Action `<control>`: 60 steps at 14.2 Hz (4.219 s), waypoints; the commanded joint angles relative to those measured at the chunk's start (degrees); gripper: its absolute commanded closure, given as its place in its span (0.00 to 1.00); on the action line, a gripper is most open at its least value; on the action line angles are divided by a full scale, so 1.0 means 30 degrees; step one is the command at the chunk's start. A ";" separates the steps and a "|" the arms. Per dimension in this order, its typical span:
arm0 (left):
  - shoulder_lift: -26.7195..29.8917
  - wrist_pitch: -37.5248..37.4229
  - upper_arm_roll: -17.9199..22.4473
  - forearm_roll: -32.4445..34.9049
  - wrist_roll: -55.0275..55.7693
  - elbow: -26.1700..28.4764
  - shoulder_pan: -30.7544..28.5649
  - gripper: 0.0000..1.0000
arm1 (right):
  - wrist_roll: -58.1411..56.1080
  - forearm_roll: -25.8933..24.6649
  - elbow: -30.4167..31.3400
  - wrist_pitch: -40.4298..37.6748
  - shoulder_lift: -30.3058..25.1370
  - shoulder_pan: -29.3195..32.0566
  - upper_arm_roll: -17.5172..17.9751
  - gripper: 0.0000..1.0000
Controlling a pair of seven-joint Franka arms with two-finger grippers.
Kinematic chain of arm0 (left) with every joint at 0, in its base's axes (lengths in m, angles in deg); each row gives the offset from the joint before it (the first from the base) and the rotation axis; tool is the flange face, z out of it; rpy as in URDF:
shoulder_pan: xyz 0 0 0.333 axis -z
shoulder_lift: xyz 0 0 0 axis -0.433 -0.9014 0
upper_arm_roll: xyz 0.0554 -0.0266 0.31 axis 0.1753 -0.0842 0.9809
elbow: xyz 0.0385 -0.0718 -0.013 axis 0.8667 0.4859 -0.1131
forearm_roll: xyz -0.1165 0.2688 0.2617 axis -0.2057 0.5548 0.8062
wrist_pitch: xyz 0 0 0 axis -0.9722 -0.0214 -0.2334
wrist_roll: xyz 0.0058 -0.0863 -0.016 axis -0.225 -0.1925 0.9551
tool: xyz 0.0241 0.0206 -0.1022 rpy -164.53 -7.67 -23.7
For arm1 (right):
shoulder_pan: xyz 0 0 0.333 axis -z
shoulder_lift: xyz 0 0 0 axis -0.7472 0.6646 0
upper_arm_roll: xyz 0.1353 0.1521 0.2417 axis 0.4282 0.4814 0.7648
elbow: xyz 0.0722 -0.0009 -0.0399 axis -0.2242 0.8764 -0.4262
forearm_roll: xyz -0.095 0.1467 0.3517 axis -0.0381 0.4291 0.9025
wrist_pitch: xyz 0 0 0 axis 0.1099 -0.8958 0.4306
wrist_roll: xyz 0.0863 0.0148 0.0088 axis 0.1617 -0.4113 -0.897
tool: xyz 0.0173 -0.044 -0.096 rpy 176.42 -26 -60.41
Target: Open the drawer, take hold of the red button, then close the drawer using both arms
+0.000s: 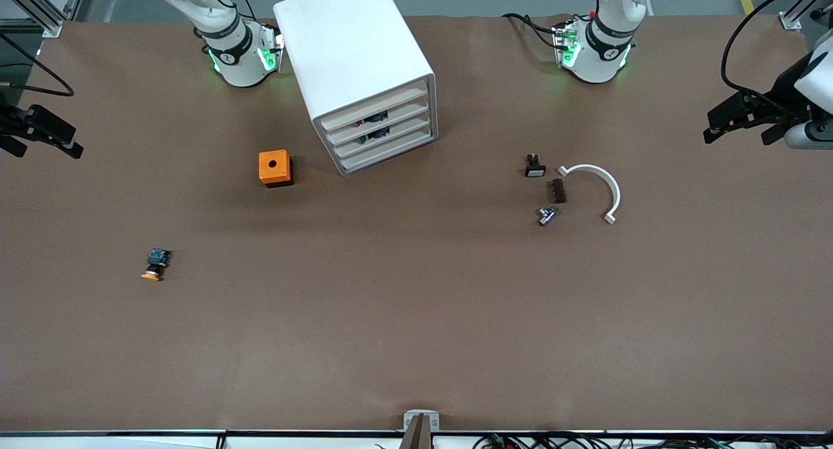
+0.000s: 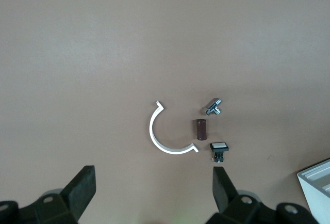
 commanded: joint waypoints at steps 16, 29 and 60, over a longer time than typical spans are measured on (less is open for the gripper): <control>-0.1897 -0.0321 -0.0060 0.0444 0.0222 -0.0236 0.0219 0.00 | 0.0436 -0.0207 -0.0061 -0.0332 -0.0085 -0.0166 0.0000 0.00; -0.4504 -0.3396 -0.0441 -0.3418 1.1013 -0.0793 0.4463 0.00 | 0.0905 -0.0119 0.0027 -0.0537 -0.0055 -0.0224 0.0030 0.00; -1.9770 -0.2605 -0.7062 -1.5786 4.1472 -0.4601 0.6927 0.36 | 1.5436 0.1579 0.0437 -0.2119 0.0121 -0.4267 0.0059 0.00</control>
